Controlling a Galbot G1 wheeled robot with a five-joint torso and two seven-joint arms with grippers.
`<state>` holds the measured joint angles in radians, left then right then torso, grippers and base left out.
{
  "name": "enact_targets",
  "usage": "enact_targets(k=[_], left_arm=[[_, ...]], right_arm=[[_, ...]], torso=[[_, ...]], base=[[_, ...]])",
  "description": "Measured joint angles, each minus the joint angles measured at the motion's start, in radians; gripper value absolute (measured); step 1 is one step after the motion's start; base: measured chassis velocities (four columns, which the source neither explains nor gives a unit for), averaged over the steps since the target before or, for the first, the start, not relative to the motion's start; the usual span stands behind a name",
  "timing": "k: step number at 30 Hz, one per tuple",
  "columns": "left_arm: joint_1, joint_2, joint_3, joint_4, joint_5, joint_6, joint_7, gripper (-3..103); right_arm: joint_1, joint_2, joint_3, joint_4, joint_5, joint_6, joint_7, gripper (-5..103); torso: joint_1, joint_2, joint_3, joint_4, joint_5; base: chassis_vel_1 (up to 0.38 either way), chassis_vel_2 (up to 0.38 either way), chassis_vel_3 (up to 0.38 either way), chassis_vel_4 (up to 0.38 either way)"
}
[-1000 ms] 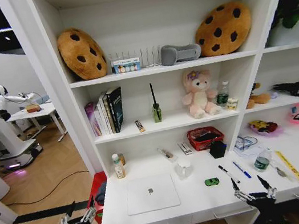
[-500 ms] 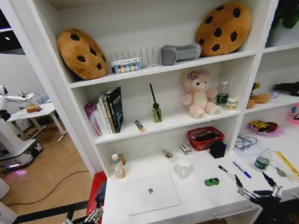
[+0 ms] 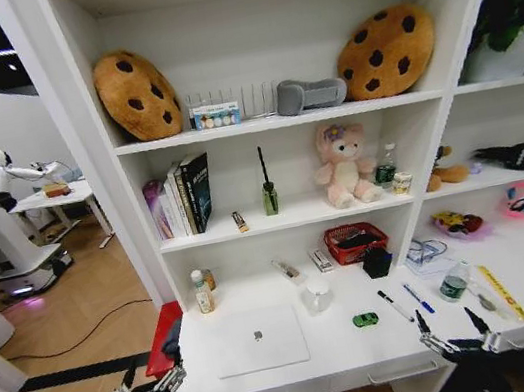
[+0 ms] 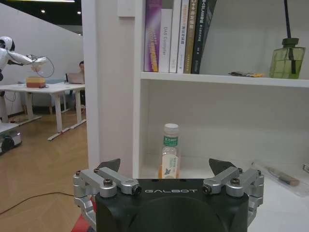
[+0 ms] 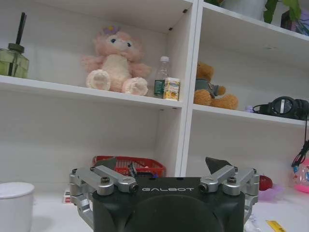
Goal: Organize the objects on the table.
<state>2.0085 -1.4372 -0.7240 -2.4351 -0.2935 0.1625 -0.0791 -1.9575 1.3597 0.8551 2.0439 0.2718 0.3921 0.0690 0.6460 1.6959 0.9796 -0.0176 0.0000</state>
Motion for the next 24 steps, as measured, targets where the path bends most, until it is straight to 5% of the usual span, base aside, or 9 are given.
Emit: enact_targets(k=[18, 24], left_arm=[[-0.003, -0.006, 0.016, 0.010, 0.010, 0.000, 0.001, 100], [-0.003, -0.010, 0.019, 0.012, 0.010, 0.000, 0.002, 100]], right_arm=[[0.023, -0.012, -0.010, -0.022, -0.007, 0.013, -0.035, 100], [0.048, -0.050, -0.019, -0.033, 0.000, 0.009, -0.107, 100]], torso=[[0.000, 0.000, 0.000, -0.0003, -0.0011], [0.000, 0.000, 0.000, 0.0001, 0.0006]], base=[[-0.275, -0.276, 0.283, 0.274], [-0.364, -0.357, 0.347, 0.348]])
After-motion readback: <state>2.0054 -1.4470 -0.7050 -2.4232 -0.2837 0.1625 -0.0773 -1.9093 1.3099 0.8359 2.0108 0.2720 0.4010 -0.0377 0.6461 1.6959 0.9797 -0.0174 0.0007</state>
